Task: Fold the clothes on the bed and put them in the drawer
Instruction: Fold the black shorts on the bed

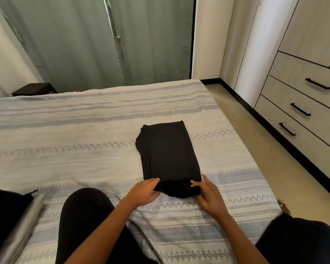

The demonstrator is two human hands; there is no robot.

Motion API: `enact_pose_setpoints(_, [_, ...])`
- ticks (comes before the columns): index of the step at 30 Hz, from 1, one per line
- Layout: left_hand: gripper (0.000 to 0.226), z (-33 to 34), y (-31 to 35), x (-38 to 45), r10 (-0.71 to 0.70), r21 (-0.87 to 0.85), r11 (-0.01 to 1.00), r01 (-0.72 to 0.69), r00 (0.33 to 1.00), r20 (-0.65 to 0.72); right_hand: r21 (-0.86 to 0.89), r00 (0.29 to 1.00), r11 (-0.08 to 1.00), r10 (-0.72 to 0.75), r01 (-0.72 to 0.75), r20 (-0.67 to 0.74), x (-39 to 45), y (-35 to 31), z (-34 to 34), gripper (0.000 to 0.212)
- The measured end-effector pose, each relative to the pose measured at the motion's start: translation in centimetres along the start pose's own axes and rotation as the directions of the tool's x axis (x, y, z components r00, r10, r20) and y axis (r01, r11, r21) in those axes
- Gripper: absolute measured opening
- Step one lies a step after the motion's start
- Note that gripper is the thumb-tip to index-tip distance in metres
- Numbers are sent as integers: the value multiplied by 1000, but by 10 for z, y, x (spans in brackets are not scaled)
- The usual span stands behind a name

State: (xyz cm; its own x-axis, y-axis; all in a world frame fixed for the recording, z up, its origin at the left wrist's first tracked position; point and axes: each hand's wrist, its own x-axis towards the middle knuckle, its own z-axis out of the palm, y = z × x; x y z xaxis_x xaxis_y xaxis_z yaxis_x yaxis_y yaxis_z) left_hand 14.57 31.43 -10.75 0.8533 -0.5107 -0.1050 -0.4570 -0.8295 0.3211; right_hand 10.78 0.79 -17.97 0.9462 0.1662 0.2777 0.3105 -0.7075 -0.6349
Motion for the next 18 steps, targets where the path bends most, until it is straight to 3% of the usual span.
enact_pose_setpoints(3, [30, -18, 9, -5, -93, -233, 960, 157, 960, 263, 166, 990, 976, 136, -141, 42, -3, -12, -16, 33])
enact_pose_setpoints(5, [28, -19, 12, -10, -132, -409, 833, 372, 852, 507, 294, 968, 925, 209, -241, 137, 2, -21, -24, 30])
enact_pose_setpoints(7, [26, -22, 14, -14, -148, -491, 715, 498, 794, 589, 369, 953, 885, 214, -283, 216, 11, -30, -28, 23])
enact_pose_setpoints(9, [24, -26, 10, -10, -197, -566, 656, 499, 837, 510, 410, 941, 853, 244, -324, 236, 25, -37, -29, 13])
enact_pose_setpoints(13, [34, -37, -9, 16, -355, -736, 527, 424, 897, 263, 392, 918, 830, 355, -396, 175, 69, -32, -21, 33])
enact_pose_setpoints(18, [28, -48, -23, 62, -536, -721, 591, 363, 844, -15, 278, 929, 888, 365, -367, 62, 148, -41, -8, 40])
